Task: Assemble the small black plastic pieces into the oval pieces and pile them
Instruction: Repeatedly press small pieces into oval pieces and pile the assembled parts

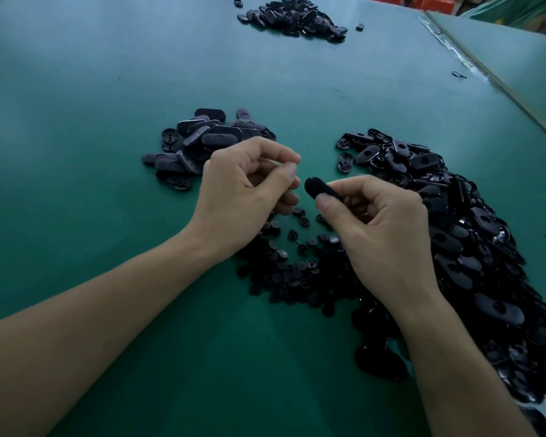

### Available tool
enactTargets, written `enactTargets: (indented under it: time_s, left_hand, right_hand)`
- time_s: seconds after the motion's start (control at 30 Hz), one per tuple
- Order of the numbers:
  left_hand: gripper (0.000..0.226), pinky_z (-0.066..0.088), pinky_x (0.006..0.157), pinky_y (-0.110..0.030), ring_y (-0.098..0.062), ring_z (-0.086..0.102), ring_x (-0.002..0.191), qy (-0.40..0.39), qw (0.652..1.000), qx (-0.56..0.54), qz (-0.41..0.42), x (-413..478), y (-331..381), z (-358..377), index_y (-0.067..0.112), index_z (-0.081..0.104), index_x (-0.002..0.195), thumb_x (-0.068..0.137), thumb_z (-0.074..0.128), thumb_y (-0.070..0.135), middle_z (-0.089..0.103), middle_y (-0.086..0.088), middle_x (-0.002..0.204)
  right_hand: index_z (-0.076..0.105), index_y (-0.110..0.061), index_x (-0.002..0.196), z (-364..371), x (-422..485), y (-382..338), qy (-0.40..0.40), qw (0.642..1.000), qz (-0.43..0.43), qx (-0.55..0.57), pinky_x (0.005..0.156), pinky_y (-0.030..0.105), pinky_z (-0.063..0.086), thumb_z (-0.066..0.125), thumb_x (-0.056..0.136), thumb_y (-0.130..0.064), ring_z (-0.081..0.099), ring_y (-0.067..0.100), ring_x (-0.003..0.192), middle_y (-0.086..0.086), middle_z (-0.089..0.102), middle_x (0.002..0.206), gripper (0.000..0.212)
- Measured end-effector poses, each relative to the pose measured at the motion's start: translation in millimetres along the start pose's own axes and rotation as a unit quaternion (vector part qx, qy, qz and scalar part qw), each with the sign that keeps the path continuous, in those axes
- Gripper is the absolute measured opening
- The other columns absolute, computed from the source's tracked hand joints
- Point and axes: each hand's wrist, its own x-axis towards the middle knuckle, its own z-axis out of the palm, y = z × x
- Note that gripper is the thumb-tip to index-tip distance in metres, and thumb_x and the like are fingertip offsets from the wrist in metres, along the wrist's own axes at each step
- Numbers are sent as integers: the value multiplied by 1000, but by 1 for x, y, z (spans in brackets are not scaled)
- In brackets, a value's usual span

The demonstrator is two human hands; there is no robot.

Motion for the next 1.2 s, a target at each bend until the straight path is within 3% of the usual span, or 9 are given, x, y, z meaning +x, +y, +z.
enactTargets:
  time_s: [0.1,0.27,0.43,0.57,0.67,0.77,0.87,1.0,1.2]
  left_hand:
    - [9,56,55,-26,-18,72,62,-1,1000,1,5,-1,2,0,13,71,92,93,67,6,74,-2,72]
    - [11,56,63,-25,-13,70,69,-34,997,55,49,-4,2,1,20,75,94,84,76,16,74,1,79]
    - [14,47,61,-23,-10,66,76,-37,991,97,83,-2,-1,0,29,72,92,85,77,18,71,5,86]
    - [16,41,59,-16,-3,56,69,42,994,76,73,3,-3,-1,30,66,89,88,75,17,67,13,80]
    - [17,50,61,-21,-4,57,70,98,992,46,63,6,-3,-4,28,62,90,92,71,14,63,12,80]
    - [14,53,54,-23,-11,61,66,144,989,-15,40,9,-5,-7,23,57,93,95,65,11,61,4,79]
    - [12,54,53,-24,-10,63,62,197,977,-75,-16,16,-8,-13,18,53,94,99,61,10,61,-2,82]
    - [12,55,56,-25,-10,61,63,246,957,-138,-73,24,-11,-20,16,48,99,101,58,11,58,-14,98]
    - [16,57,61,-24,-7,61,69,282,943,-148,-102,28,-10,-20,18,49,98,101,56,5,50,-3,95]
  right_hand:
    - [74,-33,88,1,-1,0,-3,1000,-5,-3,60,19,52,76,88,-19,63,6,63,-14,70,73,14]
    - [76,-34,98,-1,-1,0,1,1000,-15,-1,65,41,56,72,92,-17,68,18,68,-7,73,76,19]
    - [73,-23,118,-1,-1,0,6,999,0,-33,78,16,55,70,93,-15,69,-1,86,-20,72,92,26]
    - [66,-21,130,-3,-2,0,23,987,0,-158,82,9,44,72,92,-19,60,2,96,-8,64,111,39]
    - [62,-21,134,-7,-4,3,15,959,29,-282,97,25,34,67,94,-25,47,18,118,-1,56,127,41]
    - [55,-30,139,-9,-6,2,-2,924,100,-369,97,40,25,57,97,-36,30,21,124,-2,46,135,42]
    - [53,-34,140,-10,-6,3,-21,908,142,-393,93,40,18,48,101,-37,22,19,125,-2,39,140,40]
    - [53,-38,138,-13,-4,2,-13,897,171,-407,96,42,21,47,102,-32,26,26,126,1,39,142,37]
    - [64,-36,128,-18,-3,1,-8,905,154,-396,89,39,27,57,99,-24,41,31,121,-1,55,134,31]
